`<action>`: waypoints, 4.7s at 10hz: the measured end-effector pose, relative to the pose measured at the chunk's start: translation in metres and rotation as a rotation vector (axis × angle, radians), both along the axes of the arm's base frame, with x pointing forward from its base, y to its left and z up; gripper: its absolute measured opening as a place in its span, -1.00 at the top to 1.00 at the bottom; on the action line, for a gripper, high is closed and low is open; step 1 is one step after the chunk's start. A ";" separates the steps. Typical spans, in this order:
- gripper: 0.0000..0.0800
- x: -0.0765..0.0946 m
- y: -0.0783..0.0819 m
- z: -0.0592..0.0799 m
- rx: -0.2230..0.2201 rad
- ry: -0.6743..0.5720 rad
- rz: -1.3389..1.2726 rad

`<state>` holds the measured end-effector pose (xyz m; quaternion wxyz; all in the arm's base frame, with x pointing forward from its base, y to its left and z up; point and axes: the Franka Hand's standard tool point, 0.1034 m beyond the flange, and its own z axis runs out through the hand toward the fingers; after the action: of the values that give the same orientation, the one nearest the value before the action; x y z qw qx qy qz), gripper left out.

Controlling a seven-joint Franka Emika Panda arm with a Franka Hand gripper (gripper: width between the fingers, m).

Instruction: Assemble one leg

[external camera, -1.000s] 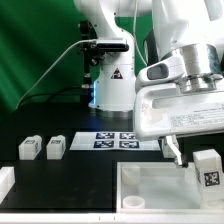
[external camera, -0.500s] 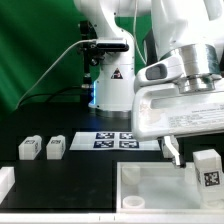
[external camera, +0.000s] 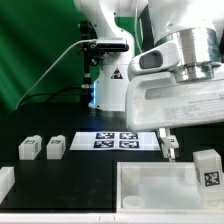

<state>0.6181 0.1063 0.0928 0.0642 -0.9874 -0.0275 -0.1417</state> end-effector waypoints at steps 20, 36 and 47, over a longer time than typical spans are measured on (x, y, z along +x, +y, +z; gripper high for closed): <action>0.26 0.019 -0.001 -0.005 0.217 0.382 -0.949; -0.62 0.017 0.002 -0.008 -0.017 0.292 -0.199; 0.27 0.012 0.000 -0.011 0.313 0.413 -1.533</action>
Offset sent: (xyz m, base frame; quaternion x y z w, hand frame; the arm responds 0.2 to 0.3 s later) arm 0.0043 0.0053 -0.0069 -0.0045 -0.1718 0.0156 0.9850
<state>0.6299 0.1061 0.0815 0.0907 -0.7175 0.6897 0.0366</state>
